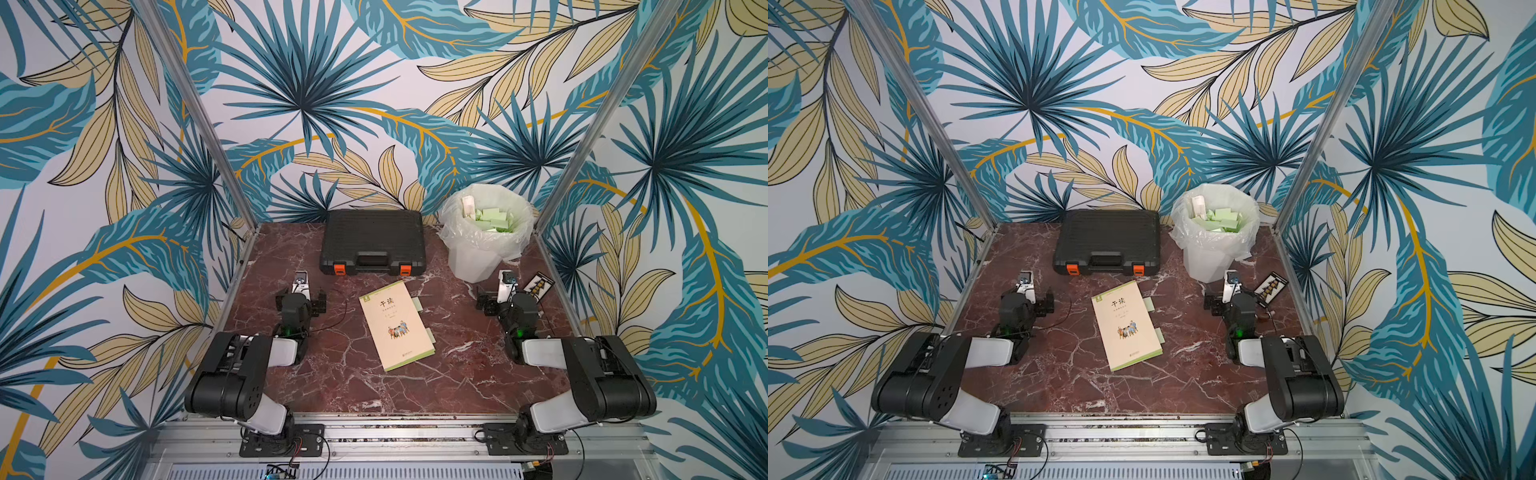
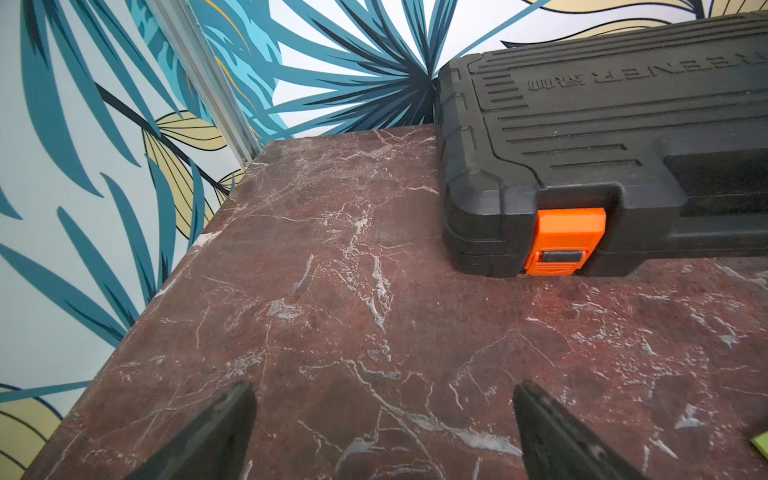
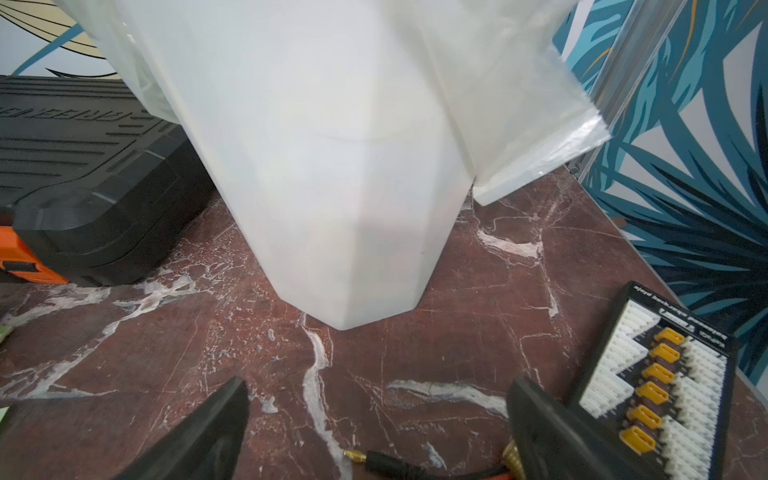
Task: Peel off the used sticky note
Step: Adjust the book at the center of the board.
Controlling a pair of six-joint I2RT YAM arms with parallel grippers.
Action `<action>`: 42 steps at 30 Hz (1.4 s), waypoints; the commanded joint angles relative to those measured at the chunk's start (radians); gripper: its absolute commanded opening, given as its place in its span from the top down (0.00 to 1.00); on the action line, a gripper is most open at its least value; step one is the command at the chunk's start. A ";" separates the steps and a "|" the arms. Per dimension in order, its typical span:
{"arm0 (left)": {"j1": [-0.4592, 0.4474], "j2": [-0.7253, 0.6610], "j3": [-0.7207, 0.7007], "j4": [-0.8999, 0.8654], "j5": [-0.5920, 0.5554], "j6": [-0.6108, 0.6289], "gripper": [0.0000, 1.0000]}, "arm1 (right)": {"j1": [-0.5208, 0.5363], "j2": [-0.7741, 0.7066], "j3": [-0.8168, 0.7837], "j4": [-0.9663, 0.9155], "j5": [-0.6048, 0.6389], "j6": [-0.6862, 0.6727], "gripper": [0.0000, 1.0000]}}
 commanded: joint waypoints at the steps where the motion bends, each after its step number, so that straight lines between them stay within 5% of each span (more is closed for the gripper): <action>1: -0.002 -0.006 0.022 0.023 0.000 0.003 0.00 | 0.006 0.003 0.009 -0.012 -0.010 -0.006 0.00; 16: -0.012 -0.020 0.024 0.023 -0.031 0.007 0.00 | 0.007 -0.036 0.016 -0.047 0.050 0.013 0.00; 21: -0.062 -0.201 0.186 -0.403 -0.131 -0.031 0.00 | 0.008 -0.238 0.126 -0.430 0.069 0.074 0.00; 23: -0.062 -0.274 0.237 -0.523 -0.099 -0.113 0.00 | 0.008 -0.313 0.156 -0.509 0.112 0.233 0.01; 29: -0.005 -0.366 0.411 -0.923 0.168 -0.668 0.00 | -0.009 -0.381 0.279 -0.749 -0.191 0.638 0.00; 31: 0.020 -0.346 0.425 -0.940 0.371 -0.697 0.00 | -0.026 -0.391 0.236 -0.693 -0.288 0.803 0.00; 34: -0.011 -0.325 0.405 -0.933 0.512 -0.729 0.00 | -0.029 -0.362 0.202 -0.579 -0.484 0.828 0.00; 38: -0.149 -0.326 0.344 -0.962 0.443 -0.736 0.00 | 0.025 -0.273 0.265 -0.677 -0.611 0.767 0.01; 42: -0.257 -0.303 0.300 -0.957 0.403 -0.768 0.00 | 0.136 -0.195 0.318 -0.784 -0.599 0.672 0.02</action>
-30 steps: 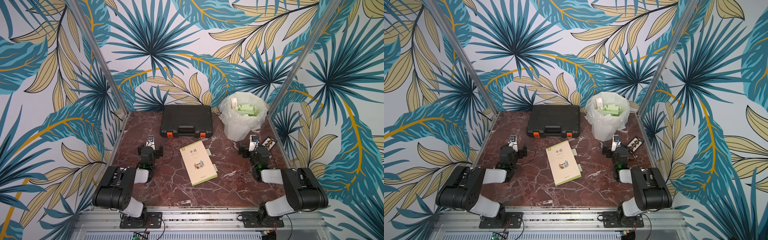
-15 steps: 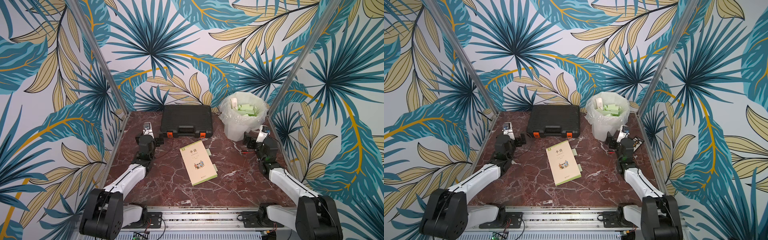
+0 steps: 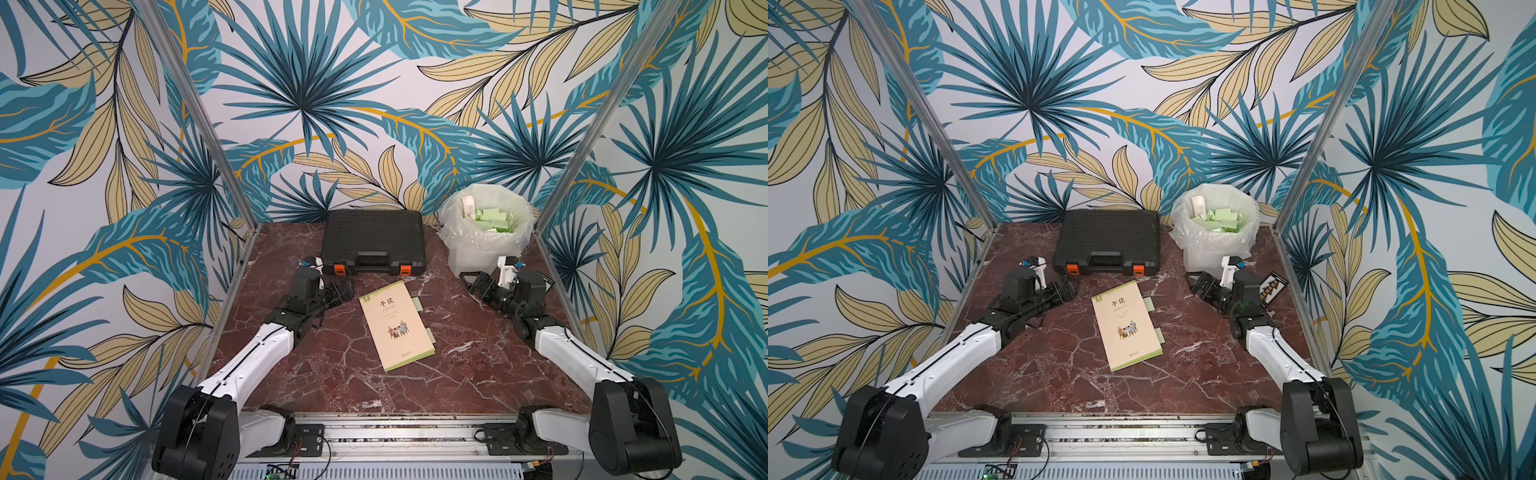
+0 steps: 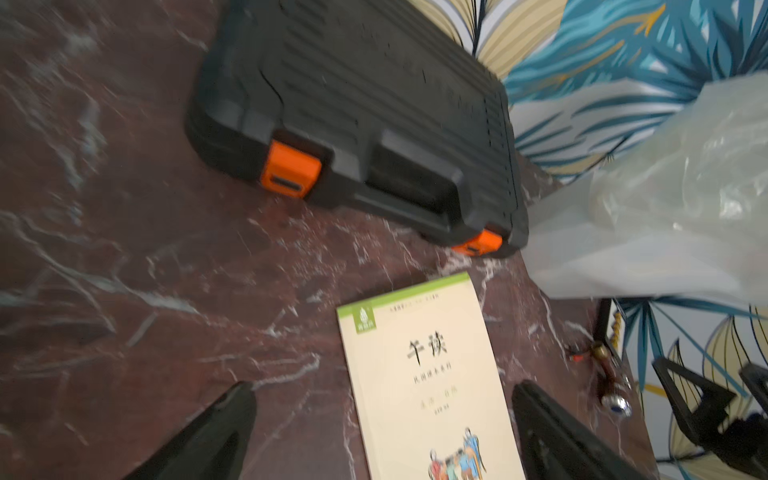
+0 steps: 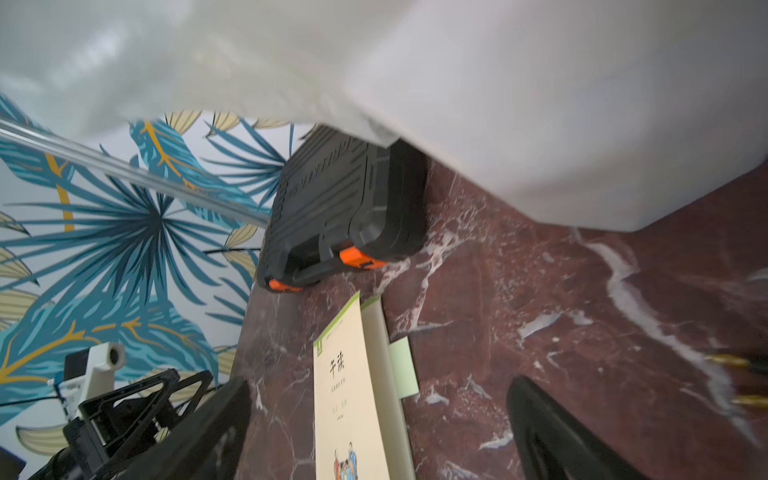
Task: Peel off the used sticky note
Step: Adjust the book at the center of the board.
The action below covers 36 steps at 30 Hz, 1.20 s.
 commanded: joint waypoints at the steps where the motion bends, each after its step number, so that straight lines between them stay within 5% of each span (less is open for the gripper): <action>1: -0.068 0.014 -0.054 -0.018 0.006 -0.065 0.00 | 0.096 0.056 0.046 -0.115 -0.056 -0.077 0.02; 13: -0.229 0.189 -0.150 0.149 -0.033 -0.151 0.01 | 0.282 0.356 0.157 -0.163 -0.057 -0.149 0.14; 22: -0.246 0.370 -0.129 0.251 0.003 -0.151 0.27 | 0.337 0.477 0.189 -0.146 -0.070 -0.139 0.20; 36: -0.247 0.487 -0.011 0.208 -0.007 -0.052 0.39 | 0.460 0.317 -0.057 -0.031 -0.005 -0.033 0.22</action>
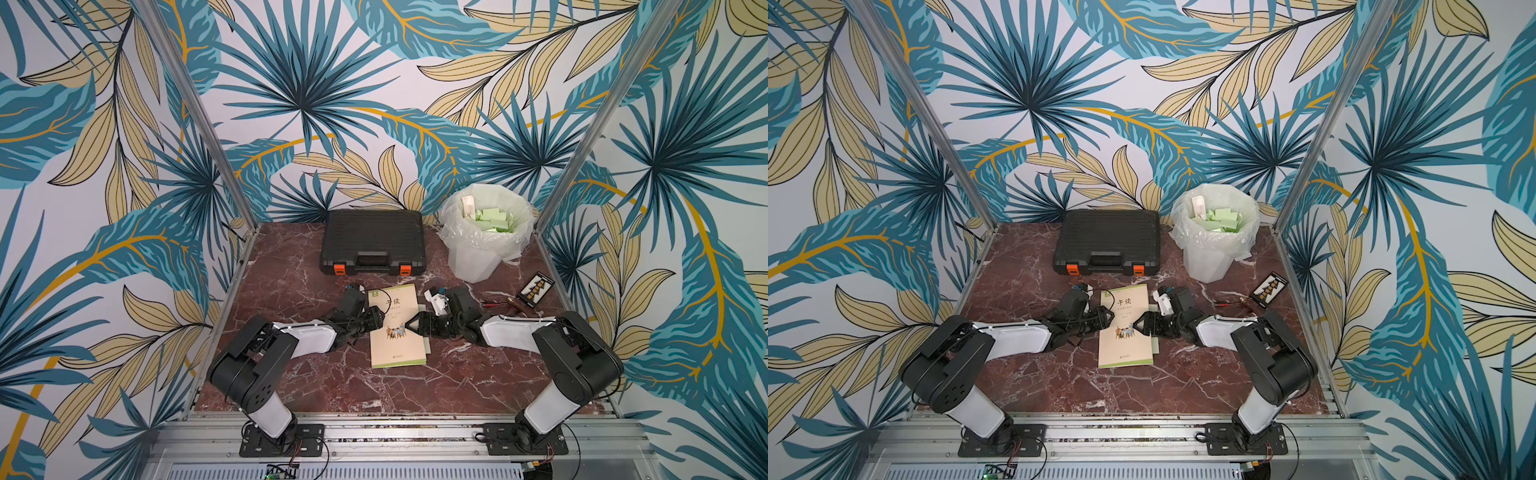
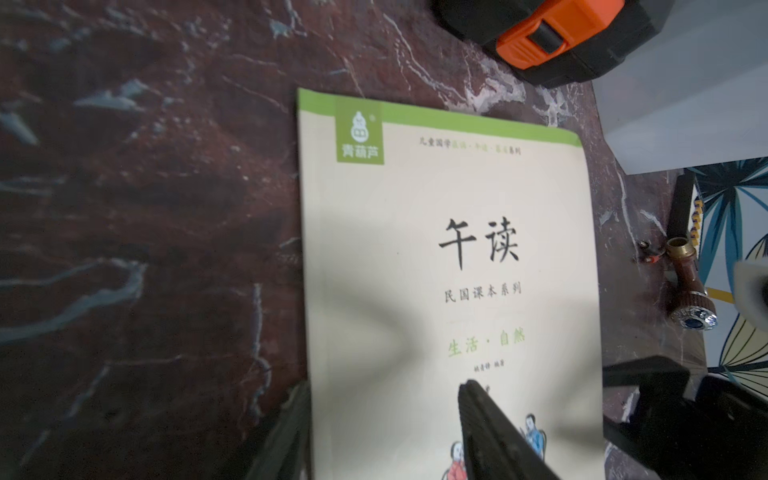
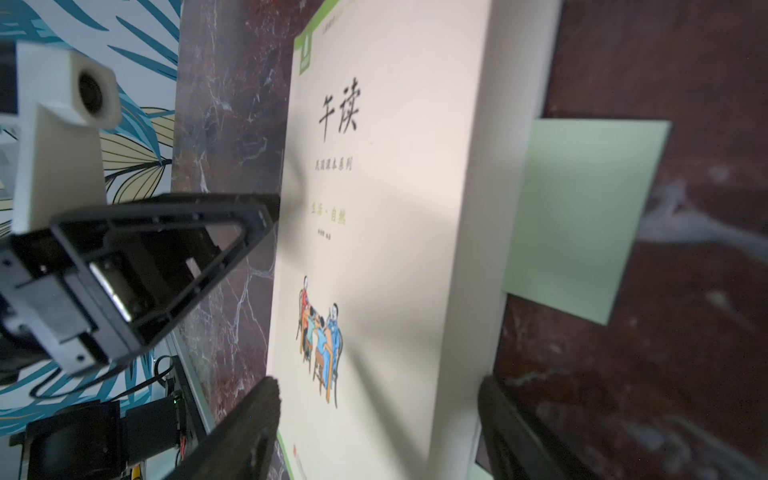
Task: Peel off the used sticky note
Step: Adjust the book at the center of the board.
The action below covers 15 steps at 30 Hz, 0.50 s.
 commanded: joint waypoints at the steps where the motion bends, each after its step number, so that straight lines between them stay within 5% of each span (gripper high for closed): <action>1: -0.007 0.062 0.034 -0.100 0.025 0.051 0.38 | 0.058 -0.062 -0.086 -0.006 0.030 0.062 0.22; 15: -0.006 0.063 0.027 -0.121 -0.001 0.058 0.39 | -0.007 -0.442 -0.126 -0.346 0.320 0.038 0.18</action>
